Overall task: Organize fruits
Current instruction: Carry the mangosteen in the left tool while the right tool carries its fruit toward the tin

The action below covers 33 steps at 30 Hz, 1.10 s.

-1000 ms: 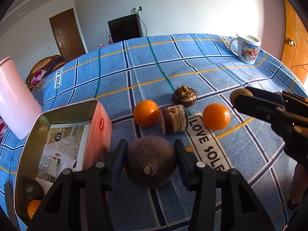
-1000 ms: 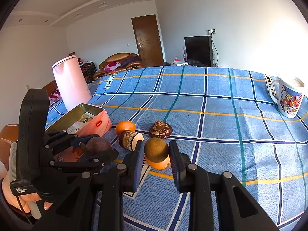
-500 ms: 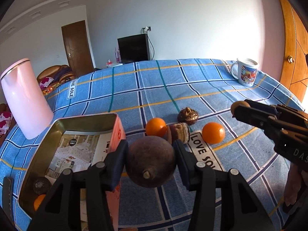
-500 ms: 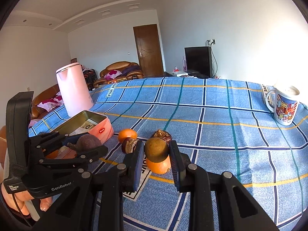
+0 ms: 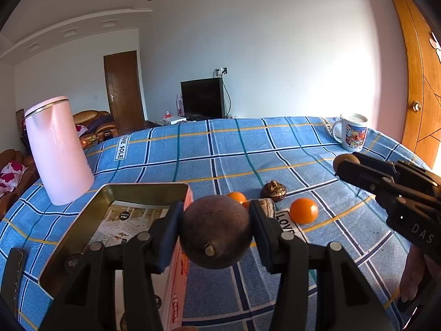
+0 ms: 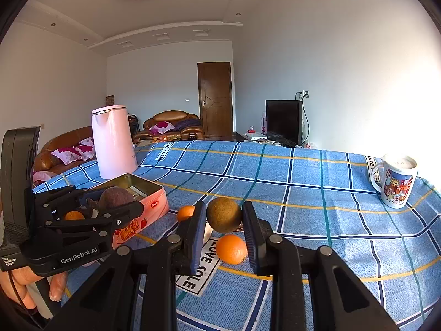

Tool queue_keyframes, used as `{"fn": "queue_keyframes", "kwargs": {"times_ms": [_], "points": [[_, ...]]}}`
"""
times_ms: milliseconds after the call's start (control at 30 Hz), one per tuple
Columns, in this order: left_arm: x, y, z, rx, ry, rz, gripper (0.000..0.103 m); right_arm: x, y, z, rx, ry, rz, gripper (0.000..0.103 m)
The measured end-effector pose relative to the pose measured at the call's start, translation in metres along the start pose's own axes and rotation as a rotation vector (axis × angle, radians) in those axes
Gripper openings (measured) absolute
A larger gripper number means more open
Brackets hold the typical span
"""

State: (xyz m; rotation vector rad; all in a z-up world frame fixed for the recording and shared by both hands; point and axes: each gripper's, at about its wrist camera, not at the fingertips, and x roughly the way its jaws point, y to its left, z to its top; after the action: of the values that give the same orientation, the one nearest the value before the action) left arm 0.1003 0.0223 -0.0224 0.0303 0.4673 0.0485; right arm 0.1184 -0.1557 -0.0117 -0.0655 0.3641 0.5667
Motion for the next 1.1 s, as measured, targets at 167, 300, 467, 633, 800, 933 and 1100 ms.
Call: {"fn": "queue_keyframes", "kwargs": {"times_ms": [167,300,467,633,800,933,1100], "points": [[-0.008,0.007,-0.001,-0.021,-0.023,0.0,0.051,0.005,0.007,0.002,-0.002,0.005,0.019,0.028],[-0.015,0.015,-0.001,-0.038,-0.042,-0.005,0.051,0.009,0.016,0.008,-0.011,0.014,0.039,0.028],[-0.026,0.033,0.001,-0.064,-0.066,0.01,0.051,0.018,0.037,0.022,-0.03,0.024,0.086,0.028],[-0.035,0.067,0.002,-0.115,-0.075,0.06,0.051,0.037,0.071,0.035,-0.063,0.048,0.152,0.028],[-0.039,0.104,0.0,-0.16,-0.074,0.116,0.051,0.065,0.101,0.041,-0.062,0.095,0.23,0.028],[-0.034,0.126,-0.002,-0.184,-0.053,0.15,0.051,0.09,0.129,0.038,-0.089,0.144,0.268,0.028],[-0.02,0.146,-0.009,-0.215,0.006,0.157,0.051,0.113,0.153,0.027,-0.115,0.207,0.282,0.028]]}}
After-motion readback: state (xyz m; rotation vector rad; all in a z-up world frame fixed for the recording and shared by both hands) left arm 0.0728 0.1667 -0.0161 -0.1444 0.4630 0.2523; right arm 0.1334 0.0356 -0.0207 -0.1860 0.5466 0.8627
